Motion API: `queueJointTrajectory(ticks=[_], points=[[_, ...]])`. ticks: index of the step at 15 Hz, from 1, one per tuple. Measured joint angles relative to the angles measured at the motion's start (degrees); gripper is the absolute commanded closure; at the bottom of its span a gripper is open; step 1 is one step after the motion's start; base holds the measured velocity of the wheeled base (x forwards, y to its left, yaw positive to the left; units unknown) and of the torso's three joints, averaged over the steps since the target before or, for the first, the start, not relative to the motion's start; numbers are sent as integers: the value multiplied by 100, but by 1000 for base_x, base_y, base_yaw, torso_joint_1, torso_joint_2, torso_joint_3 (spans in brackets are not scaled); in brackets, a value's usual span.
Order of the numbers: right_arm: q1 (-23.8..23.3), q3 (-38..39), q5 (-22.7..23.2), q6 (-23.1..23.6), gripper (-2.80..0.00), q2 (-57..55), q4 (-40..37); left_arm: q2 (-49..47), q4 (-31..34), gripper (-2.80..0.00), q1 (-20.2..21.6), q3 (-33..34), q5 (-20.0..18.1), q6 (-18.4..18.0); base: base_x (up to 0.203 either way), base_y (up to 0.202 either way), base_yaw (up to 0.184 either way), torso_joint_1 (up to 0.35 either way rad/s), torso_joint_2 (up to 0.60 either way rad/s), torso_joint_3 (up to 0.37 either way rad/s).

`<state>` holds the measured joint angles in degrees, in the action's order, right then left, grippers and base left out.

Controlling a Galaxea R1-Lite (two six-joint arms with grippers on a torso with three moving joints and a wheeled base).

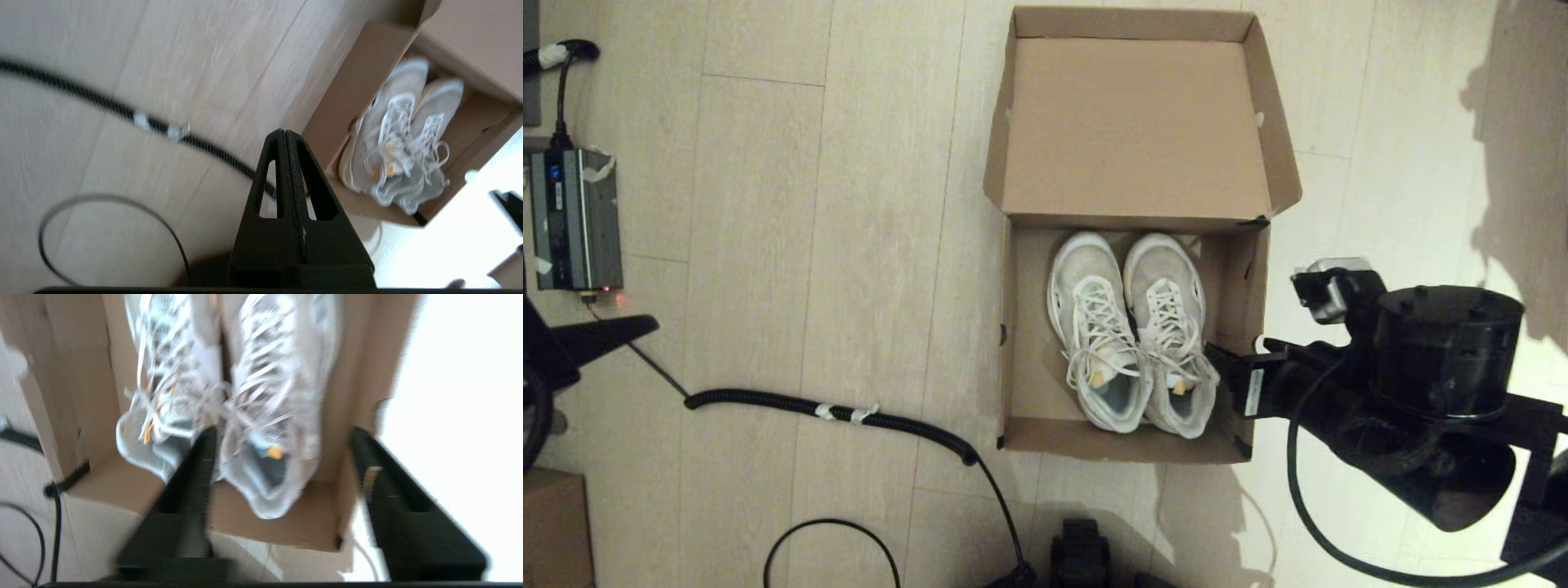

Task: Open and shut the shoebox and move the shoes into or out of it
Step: Close the shoe box

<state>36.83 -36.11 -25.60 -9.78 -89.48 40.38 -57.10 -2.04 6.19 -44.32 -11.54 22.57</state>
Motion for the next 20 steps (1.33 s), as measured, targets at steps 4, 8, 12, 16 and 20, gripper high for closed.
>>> queueJointTrajectory(ticks=[4,8,12,16,20], points=[[-229,733,-90,-17,0,943,12,221,-5,0,-7,590,2,663,0,0,0,0,0,0],[-972,1317,-140,-6,0,1536,-5,348,-44,0,-61,722,-38,695,0,0,0,0,0,0],[-1656,619,-499,-253,0,844,26,-96,-200,0,-570,389,-90,692,0,0,0,0,0,0],[-1994,-480,-20,-211,0,-332,-33,-1238,-735,0,-760,-382,-194,532,0,0,0,0,0,0],[-2483,-1583,1087,198,0,-1276,-39,-2130,-1229,0,-808,-811,-490,487,0,0,0,0,0,0]])
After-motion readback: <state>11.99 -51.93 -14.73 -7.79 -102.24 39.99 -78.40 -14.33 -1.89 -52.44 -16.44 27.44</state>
